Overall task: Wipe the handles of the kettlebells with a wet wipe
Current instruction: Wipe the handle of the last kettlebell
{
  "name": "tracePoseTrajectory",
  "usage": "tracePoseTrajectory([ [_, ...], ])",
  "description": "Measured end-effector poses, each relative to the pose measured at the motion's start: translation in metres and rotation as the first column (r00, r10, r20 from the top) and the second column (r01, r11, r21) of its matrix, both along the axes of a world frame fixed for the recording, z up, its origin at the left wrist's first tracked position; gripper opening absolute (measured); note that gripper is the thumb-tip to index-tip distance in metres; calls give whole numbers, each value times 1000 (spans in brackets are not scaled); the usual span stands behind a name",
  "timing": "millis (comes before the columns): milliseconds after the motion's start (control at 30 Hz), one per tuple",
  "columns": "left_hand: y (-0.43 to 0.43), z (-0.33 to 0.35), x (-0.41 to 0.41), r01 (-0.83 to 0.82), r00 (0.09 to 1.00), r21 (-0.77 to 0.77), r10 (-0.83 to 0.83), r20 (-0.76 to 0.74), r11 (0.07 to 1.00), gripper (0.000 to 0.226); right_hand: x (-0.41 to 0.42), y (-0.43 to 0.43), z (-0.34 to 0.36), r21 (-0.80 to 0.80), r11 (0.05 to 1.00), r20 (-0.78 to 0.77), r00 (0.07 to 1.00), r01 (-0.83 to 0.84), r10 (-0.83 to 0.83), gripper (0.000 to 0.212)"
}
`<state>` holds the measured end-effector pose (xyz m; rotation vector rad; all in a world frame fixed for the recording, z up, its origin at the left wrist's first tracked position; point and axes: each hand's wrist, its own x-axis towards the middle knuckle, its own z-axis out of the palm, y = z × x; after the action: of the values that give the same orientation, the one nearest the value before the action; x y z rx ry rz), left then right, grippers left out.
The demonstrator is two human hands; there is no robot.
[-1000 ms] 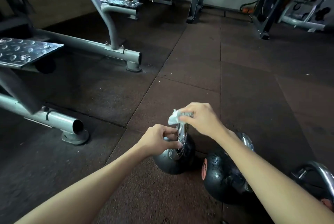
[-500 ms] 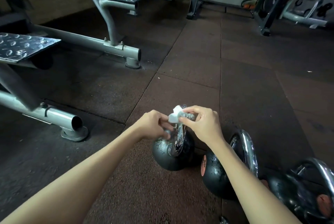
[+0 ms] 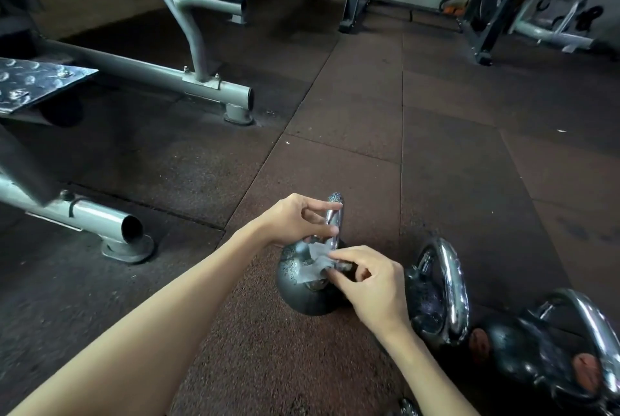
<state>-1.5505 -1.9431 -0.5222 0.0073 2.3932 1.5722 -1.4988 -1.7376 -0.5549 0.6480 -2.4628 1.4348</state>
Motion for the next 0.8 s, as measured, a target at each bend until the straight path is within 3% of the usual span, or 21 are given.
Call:
tracePoseTrajectory([
  [100,0,-3,-3,-9,1000,22,9,0,1000,47,-21,-3,5,-14,998,-51,997,62,-62,26],
  [300,4,-5,-6,0,999,10,0,32,1000,50,2,2,-5,132,987,-164,980,-88,109,26],
  [467,7,-5,-5,67,998,-74,-68,-16,995,56,-3,2,-6,7,1000,-76,997,-27,28,26],
  [800,18,-27,-20,-138,990,171,142,-11,976,43,-6,5,-8,23,999,-43,998,37,-36,30],
])
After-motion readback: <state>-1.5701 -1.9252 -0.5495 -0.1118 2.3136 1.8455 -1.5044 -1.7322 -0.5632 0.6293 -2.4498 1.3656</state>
